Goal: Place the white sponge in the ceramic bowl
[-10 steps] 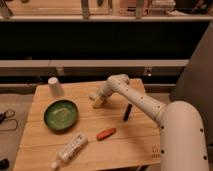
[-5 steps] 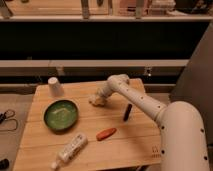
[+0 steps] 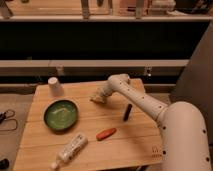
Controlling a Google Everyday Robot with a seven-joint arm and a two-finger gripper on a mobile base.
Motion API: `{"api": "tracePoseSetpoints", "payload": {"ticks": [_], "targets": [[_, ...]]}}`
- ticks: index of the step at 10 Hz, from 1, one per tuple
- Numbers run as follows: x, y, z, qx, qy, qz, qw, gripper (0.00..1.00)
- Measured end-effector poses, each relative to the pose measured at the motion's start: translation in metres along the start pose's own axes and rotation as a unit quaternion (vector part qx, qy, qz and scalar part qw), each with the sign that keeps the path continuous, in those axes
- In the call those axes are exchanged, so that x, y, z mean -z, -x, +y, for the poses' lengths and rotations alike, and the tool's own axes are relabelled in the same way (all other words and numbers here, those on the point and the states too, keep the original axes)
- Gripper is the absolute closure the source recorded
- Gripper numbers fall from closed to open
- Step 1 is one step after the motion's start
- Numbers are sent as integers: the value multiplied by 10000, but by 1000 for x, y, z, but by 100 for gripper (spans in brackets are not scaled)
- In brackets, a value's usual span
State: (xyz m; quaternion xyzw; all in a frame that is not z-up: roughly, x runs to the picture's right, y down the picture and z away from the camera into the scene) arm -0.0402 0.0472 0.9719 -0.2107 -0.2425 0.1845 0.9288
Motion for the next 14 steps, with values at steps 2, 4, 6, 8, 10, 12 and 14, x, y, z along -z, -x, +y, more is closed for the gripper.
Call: {"api": "tracePoseSetpoints", "payload": {"ticks": [2,4,6,8,10,12,14], "targets": [[2,2,1,19,-20,-38,10000,100],[4,7,3,50,-32,-82,9999,100],[8,15,3,113,-64,-135,9998,100],[14,22,2,185,-95,-175,9996,100],[19,30,3,267,-95,-216,9994,100],[22,40,8,362,-76,-276,9989,100],[24,53,14,494,-40,-343,9982,100]]}}
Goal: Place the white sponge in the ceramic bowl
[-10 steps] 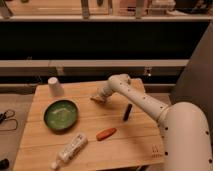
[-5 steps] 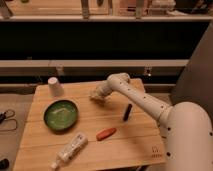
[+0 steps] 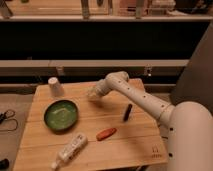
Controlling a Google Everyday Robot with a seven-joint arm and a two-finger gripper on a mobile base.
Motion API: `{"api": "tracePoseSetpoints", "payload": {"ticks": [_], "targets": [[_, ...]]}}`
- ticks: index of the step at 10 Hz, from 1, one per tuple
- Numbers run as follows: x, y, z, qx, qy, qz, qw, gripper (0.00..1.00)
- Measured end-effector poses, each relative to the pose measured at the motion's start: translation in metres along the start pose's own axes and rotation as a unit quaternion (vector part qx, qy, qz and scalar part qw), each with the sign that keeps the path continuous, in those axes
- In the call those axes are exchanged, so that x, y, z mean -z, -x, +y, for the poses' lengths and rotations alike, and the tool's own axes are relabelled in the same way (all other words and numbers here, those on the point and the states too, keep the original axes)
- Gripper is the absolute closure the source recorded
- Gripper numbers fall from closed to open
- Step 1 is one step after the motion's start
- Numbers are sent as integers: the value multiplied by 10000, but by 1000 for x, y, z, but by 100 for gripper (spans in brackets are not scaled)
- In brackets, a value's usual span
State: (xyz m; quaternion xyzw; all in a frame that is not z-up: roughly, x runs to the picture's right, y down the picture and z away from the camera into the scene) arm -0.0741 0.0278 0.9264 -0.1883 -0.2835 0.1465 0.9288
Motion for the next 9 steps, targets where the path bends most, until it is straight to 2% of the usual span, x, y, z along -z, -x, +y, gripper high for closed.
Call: {"api": "tracePoseSetpoints", "payload": {"ticks": [5,9], "targets": [[-6,38,17,366,226,-139,9990,100],[-22,67,44,637,563,-288,9960,100]]}}
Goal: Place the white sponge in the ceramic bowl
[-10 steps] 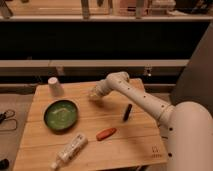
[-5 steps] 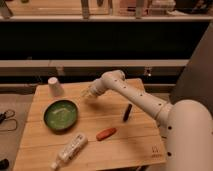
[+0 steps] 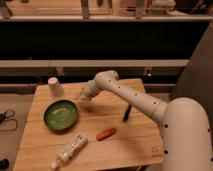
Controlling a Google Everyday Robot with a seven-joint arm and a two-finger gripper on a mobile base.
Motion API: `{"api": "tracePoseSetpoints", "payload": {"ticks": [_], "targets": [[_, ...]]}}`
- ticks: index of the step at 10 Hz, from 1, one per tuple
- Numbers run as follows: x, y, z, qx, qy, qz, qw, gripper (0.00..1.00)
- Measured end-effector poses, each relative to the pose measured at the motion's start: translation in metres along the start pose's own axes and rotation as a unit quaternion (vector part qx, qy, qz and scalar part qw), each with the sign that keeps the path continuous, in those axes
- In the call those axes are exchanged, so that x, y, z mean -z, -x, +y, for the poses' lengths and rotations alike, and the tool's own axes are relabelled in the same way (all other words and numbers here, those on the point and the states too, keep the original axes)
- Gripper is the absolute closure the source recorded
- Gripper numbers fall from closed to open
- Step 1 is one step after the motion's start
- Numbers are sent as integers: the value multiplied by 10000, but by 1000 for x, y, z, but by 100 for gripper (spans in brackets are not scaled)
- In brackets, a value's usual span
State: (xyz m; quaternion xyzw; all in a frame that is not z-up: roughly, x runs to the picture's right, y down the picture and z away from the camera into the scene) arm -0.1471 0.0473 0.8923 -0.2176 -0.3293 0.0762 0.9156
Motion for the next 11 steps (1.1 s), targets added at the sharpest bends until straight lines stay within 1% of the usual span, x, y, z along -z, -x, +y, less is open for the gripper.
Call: {"api": "tracePoseSetpoints", "payload": {"ticks": [2,6,9,11], "targets": [[-13,19,13,162,196,-91,9996,100],[-27,41,35,439,506,-180,9976,100],[-38,65,49,735,755,-233,9942,100],[-44,89,56,988,857,-226,9911,100]]}}
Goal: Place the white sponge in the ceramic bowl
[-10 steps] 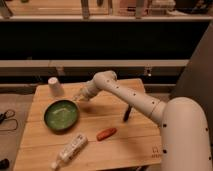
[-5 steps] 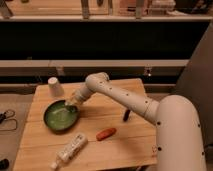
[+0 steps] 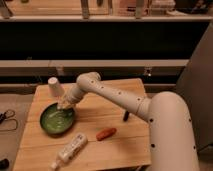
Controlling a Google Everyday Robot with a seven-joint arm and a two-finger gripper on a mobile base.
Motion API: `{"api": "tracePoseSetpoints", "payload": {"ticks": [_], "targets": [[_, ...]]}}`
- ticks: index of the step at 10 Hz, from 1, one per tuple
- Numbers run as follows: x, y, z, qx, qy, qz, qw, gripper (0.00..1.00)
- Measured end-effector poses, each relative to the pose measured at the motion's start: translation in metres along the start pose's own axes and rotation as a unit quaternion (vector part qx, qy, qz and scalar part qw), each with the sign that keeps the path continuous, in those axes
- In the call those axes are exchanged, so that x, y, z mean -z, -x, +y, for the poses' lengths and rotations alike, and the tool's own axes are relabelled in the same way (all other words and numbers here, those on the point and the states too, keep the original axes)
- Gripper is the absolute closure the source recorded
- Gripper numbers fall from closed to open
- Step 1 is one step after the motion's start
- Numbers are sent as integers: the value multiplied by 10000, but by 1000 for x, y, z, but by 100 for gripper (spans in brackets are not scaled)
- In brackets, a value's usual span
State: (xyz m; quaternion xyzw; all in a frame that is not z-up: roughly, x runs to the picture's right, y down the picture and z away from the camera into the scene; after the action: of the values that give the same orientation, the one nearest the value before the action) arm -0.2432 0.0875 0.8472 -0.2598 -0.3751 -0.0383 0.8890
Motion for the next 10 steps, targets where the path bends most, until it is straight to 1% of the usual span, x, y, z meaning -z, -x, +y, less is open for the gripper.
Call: {"api": "tracePoseSetpoints", "payload": {"ticks": [2,3,6,9,10], "targets": [[6,14,5,219,69,69,9997,100],[8,15,7,245,89,85,9996,100],[2,23,24,316,267,82,9991,100],[-6,30,30,441,444,39,9980,100],[-8,32,29,486,475,27,9977,100]]}}
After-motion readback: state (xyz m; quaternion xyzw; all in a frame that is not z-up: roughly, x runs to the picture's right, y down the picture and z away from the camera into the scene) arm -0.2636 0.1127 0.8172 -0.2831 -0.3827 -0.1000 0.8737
